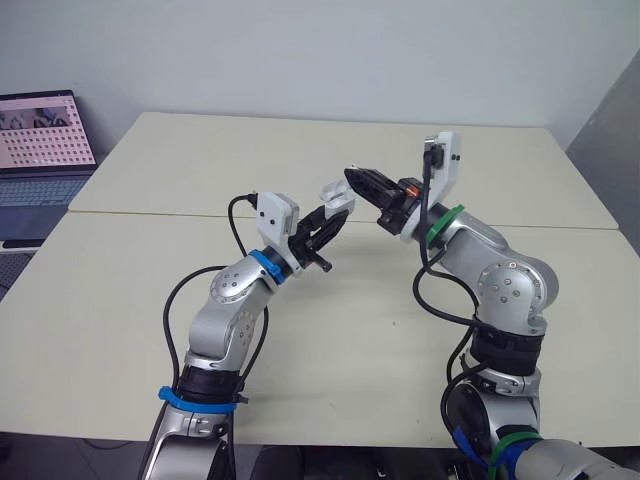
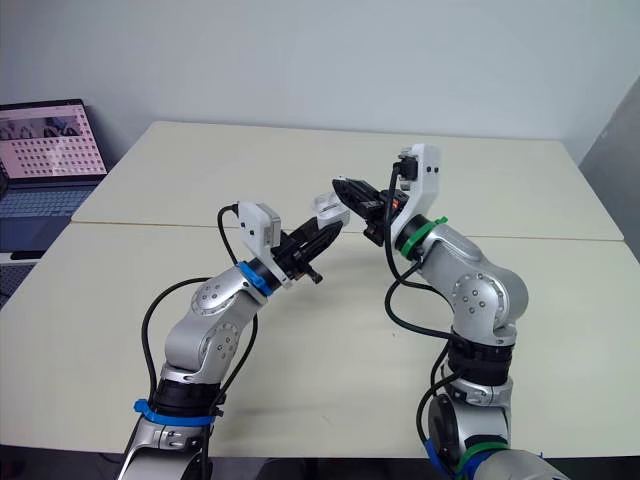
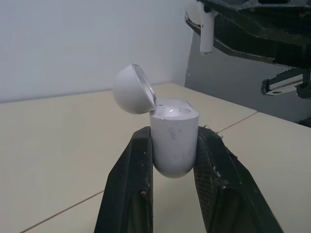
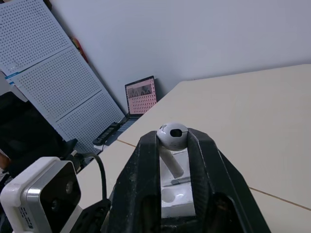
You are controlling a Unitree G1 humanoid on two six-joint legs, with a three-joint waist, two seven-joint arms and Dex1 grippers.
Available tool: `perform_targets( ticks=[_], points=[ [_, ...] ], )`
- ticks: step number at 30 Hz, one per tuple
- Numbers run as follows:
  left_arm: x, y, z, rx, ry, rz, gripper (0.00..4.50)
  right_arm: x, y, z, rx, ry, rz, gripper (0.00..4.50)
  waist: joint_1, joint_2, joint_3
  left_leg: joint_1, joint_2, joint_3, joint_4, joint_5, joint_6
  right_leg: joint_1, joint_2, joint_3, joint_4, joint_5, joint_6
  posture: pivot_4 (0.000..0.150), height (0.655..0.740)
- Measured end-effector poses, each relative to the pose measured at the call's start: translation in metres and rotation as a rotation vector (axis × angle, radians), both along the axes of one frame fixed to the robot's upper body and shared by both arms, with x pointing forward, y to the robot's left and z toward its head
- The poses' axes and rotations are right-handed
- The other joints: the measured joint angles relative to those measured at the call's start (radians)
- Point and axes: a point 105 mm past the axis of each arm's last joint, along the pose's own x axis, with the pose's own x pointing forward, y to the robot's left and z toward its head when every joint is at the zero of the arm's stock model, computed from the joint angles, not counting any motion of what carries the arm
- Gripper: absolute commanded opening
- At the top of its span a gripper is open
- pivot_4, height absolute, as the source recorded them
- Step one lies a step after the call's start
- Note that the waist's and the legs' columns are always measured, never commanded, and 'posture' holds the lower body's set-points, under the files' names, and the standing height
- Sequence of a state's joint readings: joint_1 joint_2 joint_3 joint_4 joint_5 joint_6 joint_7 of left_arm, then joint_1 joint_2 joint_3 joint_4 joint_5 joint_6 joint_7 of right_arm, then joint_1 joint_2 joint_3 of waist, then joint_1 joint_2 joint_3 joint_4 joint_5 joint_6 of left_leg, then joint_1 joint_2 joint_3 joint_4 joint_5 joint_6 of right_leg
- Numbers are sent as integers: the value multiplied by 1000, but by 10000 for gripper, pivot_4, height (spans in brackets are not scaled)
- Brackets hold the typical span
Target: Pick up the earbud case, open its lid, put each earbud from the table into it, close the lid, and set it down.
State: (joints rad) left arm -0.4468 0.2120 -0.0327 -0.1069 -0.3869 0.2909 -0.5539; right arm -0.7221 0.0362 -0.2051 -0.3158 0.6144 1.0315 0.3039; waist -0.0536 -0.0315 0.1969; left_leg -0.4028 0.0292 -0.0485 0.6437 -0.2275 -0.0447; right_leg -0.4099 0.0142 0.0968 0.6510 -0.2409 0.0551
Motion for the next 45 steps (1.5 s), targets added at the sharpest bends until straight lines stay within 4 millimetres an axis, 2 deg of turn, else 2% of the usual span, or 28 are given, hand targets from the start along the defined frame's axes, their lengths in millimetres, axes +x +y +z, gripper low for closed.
perform_targets(
  ticks=[7,12,36,43,45],
  points=[
    [4,-3,7,-12,-27,16,7559,-3,14,-4,-22,-11,31,4132,-1,0,0,0,0,0,0,0,0,0,0,0,0,0,1,1500,7400],
    [5,-3,6,-14,-27,20,7559,1,9,-12,-43,-3,12,4132,-1,0,0,0,0,0,0,0,0,0,0,0,0,0,1,1500,7400],
    [4,-5,5,-8,-26,5,7559,4,13,-19,-89,-38,-8,4132,-2,0,0,0,0,0,-1,0,0,0,0,0,-1,-1,1,1500,7400],
    [6,-3,1,2,-14,24,7559,5,13,-23,-94,-27,-14,27121,-2,0,0,-1,0,0,-1,0,0,0,0,0,-1,-1,1,1500,7400],
    [6,-3,1,2,-11,25,7559,5,13,-22,-94,-30,-14,27121,-2,0,0,-1,0,0,-1,0,0,0,0,0,-2,-1,1,1500,7400]
  ],
)
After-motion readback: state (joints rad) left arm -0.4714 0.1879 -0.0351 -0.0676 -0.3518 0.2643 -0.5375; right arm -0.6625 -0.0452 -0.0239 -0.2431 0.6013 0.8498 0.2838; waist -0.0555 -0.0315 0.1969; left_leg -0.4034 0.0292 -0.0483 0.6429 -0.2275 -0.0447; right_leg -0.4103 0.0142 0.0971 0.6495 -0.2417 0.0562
